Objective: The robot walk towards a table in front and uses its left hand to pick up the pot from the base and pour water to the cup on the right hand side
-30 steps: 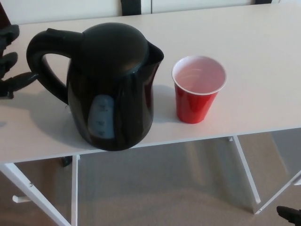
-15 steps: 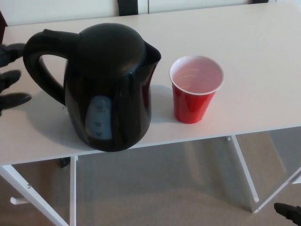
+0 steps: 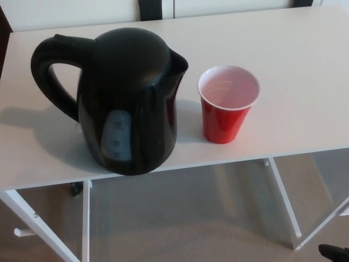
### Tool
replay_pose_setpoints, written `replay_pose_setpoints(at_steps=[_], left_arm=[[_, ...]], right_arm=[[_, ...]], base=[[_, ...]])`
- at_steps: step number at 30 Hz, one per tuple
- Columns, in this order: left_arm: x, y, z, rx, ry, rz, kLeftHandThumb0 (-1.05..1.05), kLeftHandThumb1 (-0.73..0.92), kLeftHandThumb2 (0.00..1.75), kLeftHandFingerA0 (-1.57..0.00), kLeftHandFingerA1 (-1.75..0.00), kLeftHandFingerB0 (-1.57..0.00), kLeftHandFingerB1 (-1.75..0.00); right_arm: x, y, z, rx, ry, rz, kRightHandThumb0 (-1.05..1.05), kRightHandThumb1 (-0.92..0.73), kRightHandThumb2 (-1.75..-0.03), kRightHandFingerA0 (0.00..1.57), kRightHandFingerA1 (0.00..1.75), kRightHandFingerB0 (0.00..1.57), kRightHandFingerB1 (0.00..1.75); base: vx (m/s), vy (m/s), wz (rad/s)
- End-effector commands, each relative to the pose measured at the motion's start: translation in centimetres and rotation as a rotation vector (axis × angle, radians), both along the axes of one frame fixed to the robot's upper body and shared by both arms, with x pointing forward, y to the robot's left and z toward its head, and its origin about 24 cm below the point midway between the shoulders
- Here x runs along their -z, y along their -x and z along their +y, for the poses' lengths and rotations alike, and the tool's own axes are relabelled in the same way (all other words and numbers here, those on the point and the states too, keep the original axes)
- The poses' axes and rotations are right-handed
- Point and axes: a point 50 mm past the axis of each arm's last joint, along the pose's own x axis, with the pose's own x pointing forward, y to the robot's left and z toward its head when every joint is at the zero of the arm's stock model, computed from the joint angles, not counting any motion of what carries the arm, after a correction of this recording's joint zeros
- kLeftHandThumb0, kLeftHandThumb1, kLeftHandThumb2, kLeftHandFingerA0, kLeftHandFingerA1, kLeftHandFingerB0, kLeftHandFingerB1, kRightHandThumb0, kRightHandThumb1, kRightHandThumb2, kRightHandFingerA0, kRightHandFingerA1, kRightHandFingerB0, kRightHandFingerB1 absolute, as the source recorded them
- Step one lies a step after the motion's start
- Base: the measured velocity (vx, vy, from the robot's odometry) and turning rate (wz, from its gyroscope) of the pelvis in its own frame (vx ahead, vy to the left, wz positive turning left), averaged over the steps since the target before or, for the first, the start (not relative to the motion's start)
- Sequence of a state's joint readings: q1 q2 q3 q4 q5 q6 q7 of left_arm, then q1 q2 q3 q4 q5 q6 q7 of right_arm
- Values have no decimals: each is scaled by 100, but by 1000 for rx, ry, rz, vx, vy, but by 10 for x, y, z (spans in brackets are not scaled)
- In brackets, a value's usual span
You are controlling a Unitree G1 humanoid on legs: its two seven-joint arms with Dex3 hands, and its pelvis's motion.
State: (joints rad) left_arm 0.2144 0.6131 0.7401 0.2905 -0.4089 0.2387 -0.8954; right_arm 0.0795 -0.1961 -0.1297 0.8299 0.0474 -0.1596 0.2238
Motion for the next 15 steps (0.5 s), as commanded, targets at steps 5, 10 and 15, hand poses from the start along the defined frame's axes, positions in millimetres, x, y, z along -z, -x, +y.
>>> replay_pose_setpoints(at_steps=[5,10,15], left_arm=[[103,125,26,-643,166,164,-75,58,91,-4,-25,-7,-20],[145,123,8,-568,100,507,-60,53,86,0,-25,0,-24],[154,89,-12,-292,-8,557,-32,64,112,-2,-52,0,-48]], right_arm=[[2,13,-27,160,-21,30,-23,-57,-58,43,40,30,34],[4,14,-34,219,-32,49,-19,-58,-57,50,41,32,34],[4,15,-39,265,-62,45,-19,-43,-87,36,58,16,48]], base=[[0,0,0],[0,0,0],[0,0,0]])
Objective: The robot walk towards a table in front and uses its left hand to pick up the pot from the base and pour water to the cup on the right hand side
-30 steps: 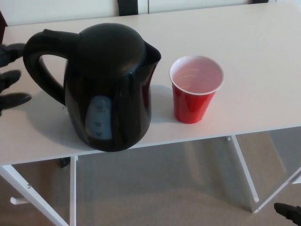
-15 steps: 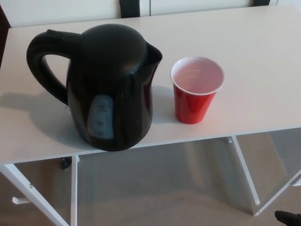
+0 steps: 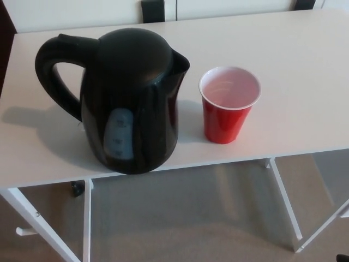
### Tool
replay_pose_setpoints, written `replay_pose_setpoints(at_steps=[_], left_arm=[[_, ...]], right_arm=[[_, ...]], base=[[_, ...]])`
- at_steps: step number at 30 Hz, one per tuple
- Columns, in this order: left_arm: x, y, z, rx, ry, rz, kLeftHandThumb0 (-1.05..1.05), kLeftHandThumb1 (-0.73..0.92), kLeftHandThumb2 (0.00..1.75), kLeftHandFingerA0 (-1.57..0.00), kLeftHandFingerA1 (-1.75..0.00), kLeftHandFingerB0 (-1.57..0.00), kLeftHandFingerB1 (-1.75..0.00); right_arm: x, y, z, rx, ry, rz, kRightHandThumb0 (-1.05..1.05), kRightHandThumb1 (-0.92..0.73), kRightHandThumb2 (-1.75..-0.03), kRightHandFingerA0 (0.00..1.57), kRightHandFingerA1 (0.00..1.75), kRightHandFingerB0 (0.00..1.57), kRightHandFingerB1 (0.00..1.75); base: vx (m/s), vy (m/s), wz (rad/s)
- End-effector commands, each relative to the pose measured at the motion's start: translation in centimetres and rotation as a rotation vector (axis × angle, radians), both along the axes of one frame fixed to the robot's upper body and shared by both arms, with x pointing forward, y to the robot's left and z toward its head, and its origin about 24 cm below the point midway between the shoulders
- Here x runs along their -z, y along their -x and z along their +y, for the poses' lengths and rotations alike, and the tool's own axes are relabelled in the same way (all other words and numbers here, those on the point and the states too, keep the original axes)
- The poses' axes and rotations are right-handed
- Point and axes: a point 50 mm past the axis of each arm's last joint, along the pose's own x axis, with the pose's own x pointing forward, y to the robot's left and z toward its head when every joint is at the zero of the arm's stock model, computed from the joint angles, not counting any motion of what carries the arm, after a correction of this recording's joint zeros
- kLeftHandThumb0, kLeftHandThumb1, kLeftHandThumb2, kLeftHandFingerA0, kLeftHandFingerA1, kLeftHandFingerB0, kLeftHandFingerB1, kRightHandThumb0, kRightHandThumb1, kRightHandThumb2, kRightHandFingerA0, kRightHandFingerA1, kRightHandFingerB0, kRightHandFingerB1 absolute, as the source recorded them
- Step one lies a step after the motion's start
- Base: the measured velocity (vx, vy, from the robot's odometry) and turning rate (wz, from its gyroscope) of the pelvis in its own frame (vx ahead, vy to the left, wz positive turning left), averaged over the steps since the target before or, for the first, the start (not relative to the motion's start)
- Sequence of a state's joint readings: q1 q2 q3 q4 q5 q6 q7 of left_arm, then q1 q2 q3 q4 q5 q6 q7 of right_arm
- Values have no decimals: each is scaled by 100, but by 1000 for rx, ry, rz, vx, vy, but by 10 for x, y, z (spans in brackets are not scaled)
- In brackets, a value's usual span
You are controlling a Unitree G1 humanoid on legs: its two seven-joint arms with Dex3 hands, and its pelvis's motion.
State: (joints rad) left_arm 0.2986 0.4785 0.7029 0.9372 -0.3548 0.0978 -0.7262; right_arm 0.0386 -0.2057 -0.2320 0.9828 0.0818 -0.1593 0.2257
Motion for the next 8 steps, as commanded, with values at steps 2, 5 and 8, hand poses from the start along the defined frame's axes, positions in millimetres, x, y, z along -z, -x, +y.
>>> replay_pose_setpoints(at_steps=[2,5,8], left_arm=[[24,-44,-21,307,-221,240,-57,80,70,-6,-18,-10,-28],[26,-49,-21,299,-242,280,-57,80,70,-6,-18,-10,-28],[21,-89,-25,298,-289,217,-59,85,69,-4,-21,-9,-33]], right_arm=[[-4,3,-22,135,-41,-8,-20,-43,-88,39,59,16,49],[-4,3,-22,145,-49,-9,-20,-43,-88,39,59,16,49],[-6,-3,-24,166,-45,-16,-30,-61,-59,44,41,29,34]], base=[[5,0,3],[0,0,0],[0,0,0]])
